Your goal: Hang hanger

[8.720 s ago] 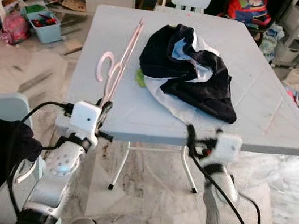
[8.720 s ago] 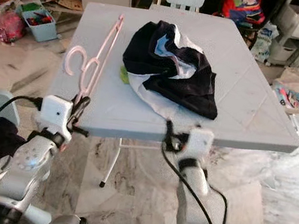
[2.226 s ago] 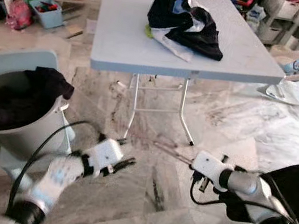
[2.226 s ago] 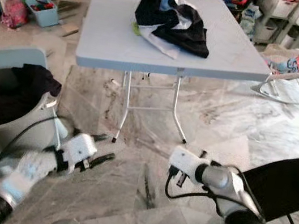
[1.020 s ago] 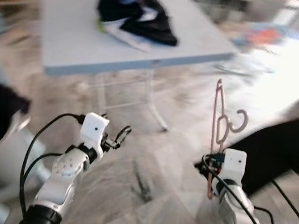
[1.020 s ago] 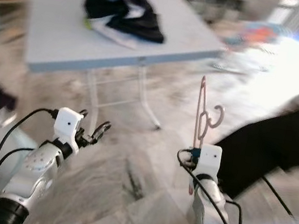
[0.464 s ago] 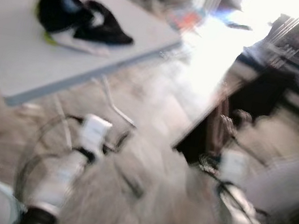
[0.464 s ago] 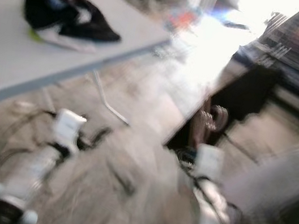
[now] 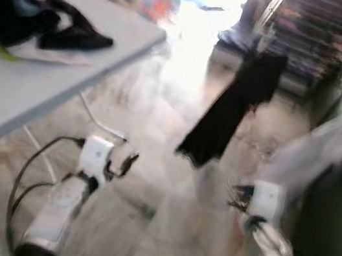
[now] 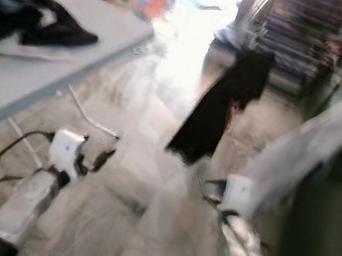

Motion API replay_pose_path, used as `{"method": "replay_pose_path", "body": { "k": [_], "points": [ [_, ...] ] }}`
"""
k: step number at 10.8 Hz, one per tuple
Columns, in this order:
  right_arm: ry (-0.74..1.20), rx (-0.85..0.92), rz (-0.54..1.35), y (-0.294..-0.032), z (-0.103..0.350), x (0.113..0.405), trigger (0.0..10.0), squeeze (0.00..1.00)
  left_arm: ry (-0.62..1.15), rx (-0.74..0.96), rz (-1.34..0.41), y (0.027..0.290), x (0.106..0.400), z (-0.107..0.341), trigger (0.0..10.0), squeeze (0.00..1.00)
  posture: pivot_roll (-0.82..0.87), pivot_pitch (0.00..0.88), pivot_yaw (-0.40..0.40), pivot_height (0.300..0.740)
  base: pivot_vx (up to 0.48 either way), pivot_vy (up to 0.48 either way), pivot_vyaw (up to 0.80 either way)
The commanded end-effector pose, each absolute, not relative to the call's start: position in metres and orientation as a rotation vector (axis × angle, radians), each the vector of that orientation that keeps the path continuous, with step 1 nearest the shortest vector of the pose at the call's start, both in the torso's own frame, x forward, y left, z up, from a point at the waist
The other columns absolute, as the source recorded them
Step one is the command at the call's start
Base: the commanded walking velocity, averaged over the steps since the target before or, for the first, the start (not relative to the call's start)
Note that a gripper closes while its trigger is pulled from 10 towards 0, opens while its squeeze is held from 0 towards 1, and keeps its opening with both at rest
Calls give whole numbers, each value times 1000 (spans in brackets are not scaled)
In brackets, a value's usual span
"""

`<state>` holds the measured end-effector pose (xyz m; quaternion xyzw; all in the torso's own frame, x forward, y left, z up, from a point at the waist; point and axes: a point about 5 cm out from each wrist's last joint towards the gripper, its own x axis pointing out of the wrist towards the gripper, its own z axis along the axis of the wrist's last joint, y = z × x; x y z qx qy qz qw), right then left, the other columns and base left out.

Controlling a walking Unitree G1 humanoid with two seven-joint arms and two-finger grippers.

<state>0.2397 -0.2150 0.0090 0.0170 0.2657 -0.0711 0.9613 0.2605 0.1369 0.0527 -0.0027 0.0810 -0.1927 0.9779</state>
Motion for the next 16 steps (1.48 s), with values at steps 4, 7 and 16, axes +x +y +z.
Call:
{"method": "replay_pose_path", "body": {
  "k": [4, 7, 16],
  "points": [
    [482, 103, -152, -195, 20, 257, 10000, 0, 143, 7, -459, 138, 261, 61, 10000, 0, -84, 0, 23, 740, 219, 0, 0],
    [481, 102, -187, -201, 21, 262, 10000, 0, 122, 27, -488, 138, 271, 69, 10000, 0, -82, 0, 26, 740, 379, 178, -533],
    [477, 86, -190, -200, 23, 268, 10000, 0, 135, 15, -505, 132, 270, 66, 10000, 0, -87, 0, 17, 740, 374, 282, -478]
  ]
}}
